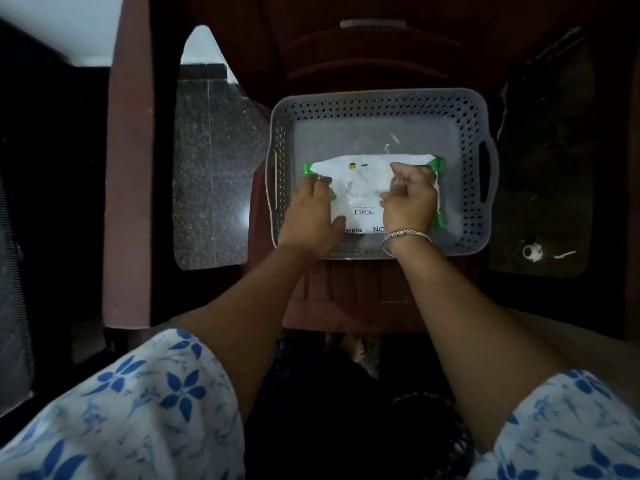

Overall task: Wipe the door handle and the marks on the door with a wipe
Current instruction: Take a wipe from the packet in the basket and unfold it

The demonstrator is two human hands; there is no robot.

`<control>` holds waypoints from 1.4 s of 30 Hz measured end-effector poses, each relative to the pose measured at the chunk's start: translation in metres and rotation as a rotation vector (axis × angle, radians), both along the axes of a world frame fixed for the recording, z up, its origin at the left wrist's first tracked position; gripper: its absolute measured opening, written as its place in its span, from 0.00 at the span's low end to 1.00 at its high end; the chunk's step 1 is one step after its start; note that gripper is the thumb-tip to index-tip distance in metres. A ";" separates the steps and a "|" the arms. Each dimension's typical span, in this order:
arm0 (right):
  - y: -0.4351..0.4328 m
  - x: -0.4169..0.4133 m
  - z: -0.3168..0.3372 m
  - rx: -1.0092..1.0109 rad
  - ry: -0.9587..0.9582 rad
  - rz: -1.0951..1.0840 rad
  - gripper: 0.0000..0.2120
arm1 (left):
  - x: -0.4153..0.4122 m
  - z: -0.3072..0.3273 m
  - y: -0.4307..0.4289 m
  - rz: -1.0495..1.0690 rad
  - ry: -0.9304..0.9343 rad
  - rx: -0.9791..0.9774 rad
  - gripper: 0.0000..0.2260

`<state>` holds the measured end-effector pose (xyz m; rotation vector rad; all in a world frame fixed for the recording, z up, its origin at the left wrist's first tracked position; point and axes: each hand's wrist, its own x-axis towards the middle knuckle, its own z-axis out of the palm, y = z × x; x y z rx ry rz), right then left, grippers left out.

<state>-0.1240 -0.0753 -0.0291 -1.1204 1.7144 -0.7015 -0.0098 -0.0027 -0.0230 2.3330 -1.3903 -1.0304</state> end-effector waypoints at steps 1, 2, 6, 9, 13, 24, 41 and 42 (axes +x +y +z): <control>0.000 -0.002 0.006 0.006 -0.032 -0.053 0.11 | -0.003 0.006 -0.002 0.016 0.041 -0.031 0.28; 0.000 -0.003 0.012 0.019 -0.063 -0.096 0.11 | -0.006 0.012 -0.004 0.030 0.091 -0.045 0.27; -0.002 -0.010 0.031 0.259 -0.206 -0.182 0.11 | -0.016 0.030 -0.010 0.021 0.268 0.022 0.27; 0.002 -0.016 0.032 0.446 -0.267 -0.134 0.12 | -0.023 0.033 -0.010 -0.035 0.282 0.030 0.28; 0.001 -0.014 0.029 0.533 -0.351 -0.057 0.13 | -0.028 0.026 -0.005 0.046 0.337 0.024 0.19; 0.000 -0.007 0.030 0.664 -0.569 -0.197 0.11 | -0.020 0.024 0.005 0.142 0.336 0.081 0.26; 0.032 -0.047 0.149 0.270 -0.394 -0.036 0.08 | -0.038 0.137 -0.011 0.143 0.557 -0.127 0.06; 0.032 -0.053 0.161 0.221 -0.372 -0.062 0.07 | -0.043 0.148 -0.011 0.146 0.617 -0.114 0.08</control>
